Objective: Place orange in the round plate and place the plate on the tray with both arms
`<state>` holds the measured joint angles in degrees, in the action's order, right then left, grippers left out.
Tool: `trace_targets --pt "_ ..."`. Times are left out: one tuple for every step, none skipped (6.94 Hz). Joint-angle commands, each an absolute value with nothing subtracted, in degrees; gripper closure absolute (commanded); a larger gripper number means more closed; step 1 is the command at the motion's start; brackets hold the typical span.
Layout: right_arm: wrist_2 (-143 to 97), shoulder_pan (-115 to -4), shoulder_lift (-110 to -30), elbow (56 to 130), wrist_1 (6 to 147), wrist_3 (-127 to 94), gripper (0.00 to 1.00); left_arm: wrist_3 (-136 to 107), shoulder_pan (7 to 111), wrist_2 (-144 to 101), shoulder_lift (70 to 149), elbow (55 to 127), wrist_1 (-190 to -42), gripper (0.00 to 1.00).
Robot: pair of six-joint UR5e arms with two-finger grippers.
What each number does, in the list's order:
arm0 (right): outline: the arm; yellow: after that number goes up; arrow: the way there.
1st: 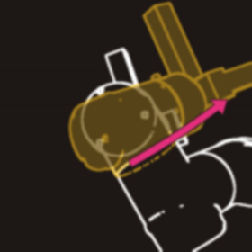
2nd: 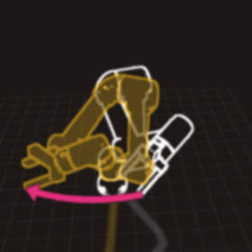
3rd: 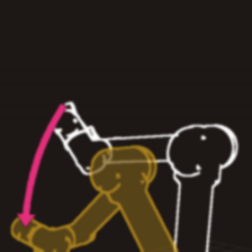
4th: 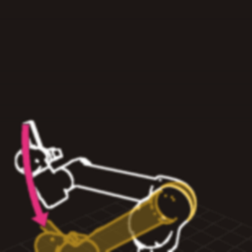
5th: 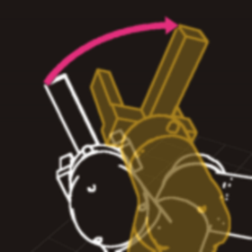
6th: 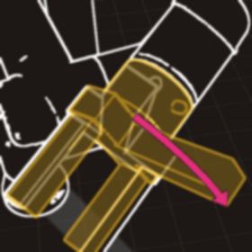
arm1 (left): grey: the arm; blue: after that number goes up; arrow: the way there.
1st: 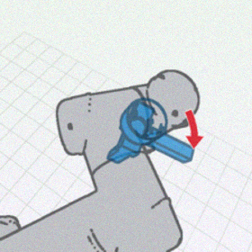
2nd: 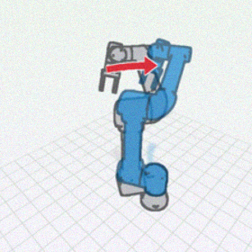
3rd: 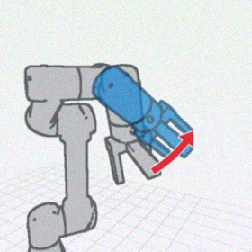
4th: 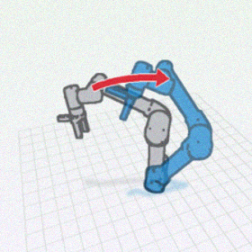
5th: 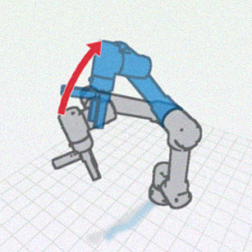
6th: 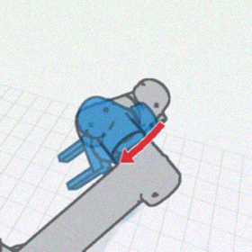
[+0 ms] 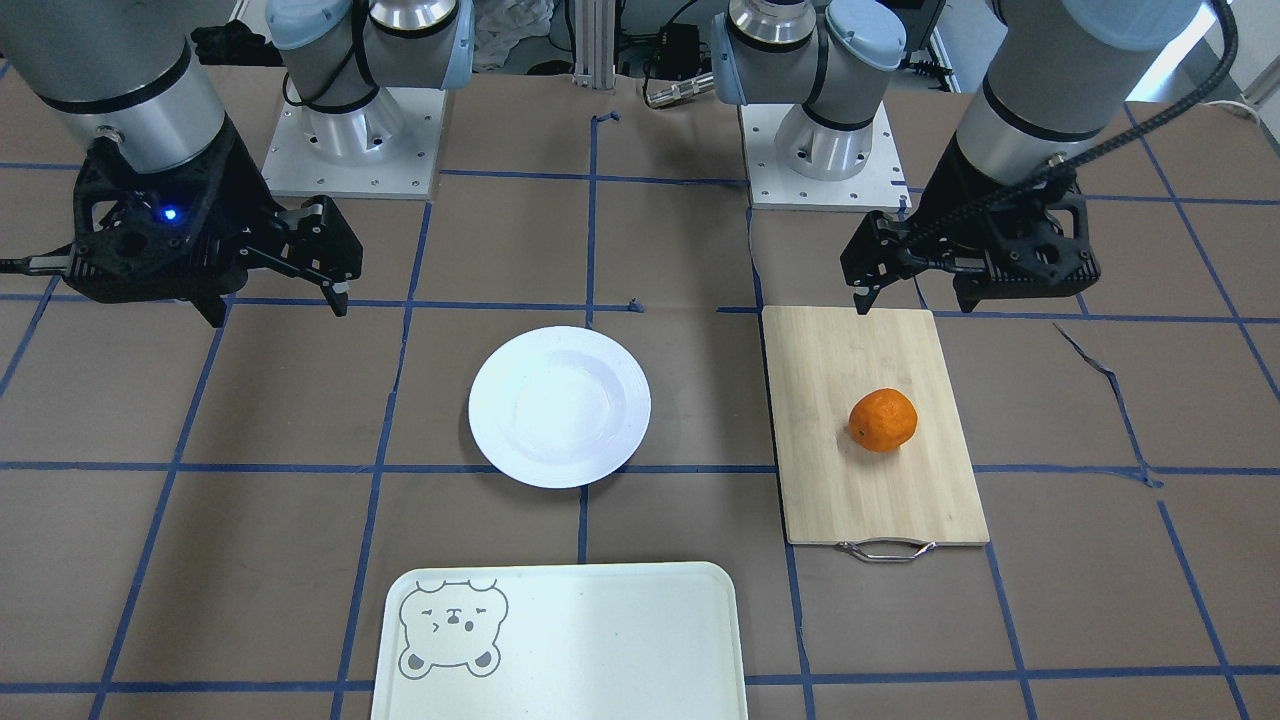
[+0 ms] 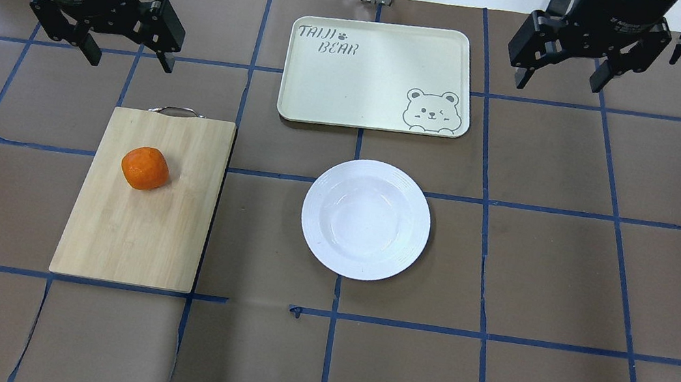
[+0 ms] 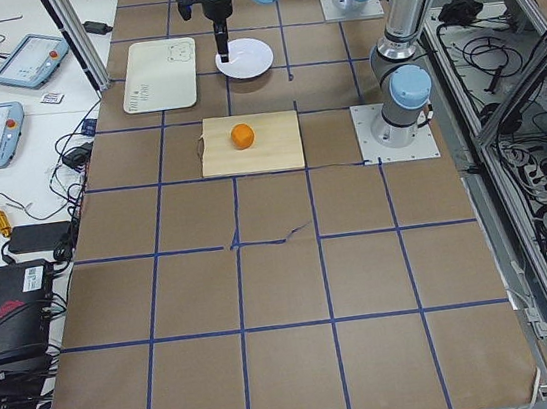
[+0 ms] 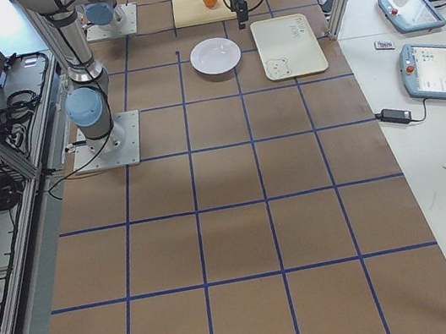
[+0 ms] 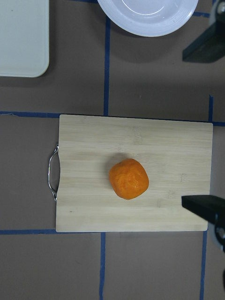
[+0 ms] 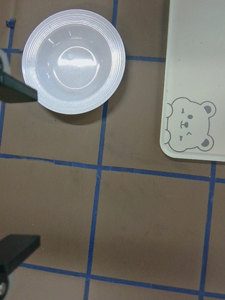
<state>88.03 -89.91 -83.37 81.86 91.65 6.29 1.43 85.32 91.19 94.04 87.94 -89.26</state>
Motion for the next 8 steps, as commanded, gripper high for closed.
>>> trace_targets --pt "88.07 -89.91 -83.41 81.83 91.67 6.15 0.00 2.81 81.32 91.14 99.02 91.55 -86.86 0.00" --pt "88.07 -89.83 -83.32 81.83 91.76 6.24 0.00 1.86 78.60 91.14 101.92 93.93 -82.40 0.00" --pt "88.07 -89.82 -83.32 81.91 91.67 6.33 0.00 -2.24 77.36 91.23 105.00 95.70 -78.96 0.00" --pt "88.15 -89.91 -83.32 81.91 91.58 6.33 0.00 -6.98 77.17 91.06 107.38 98.24 -77.71 0.00" --pt "88.15 -89.91 -83.32 82.00 91.50 6.50 0.00 -11.21 77.25 90.97 108.27 100.96 -73.61 0.00" --pt "88.15 -89.91 -83.41 82.70 91.58 6.85 0.00 -12.12 77.26 90.97 108.98 103.68 -70.87 0.00" --pt "88.15 -89.91 -83.41 83.49 91.76 6.68 0.00 -12.39 77.17 90.79 110.12 105.89 -68.75 0.00" --pt "88.15 -89.91 -83.41 83.50 91.76 6.68 0.00 -11.35 77.17 90.97 111.43 106.26 -68.73 0.00"
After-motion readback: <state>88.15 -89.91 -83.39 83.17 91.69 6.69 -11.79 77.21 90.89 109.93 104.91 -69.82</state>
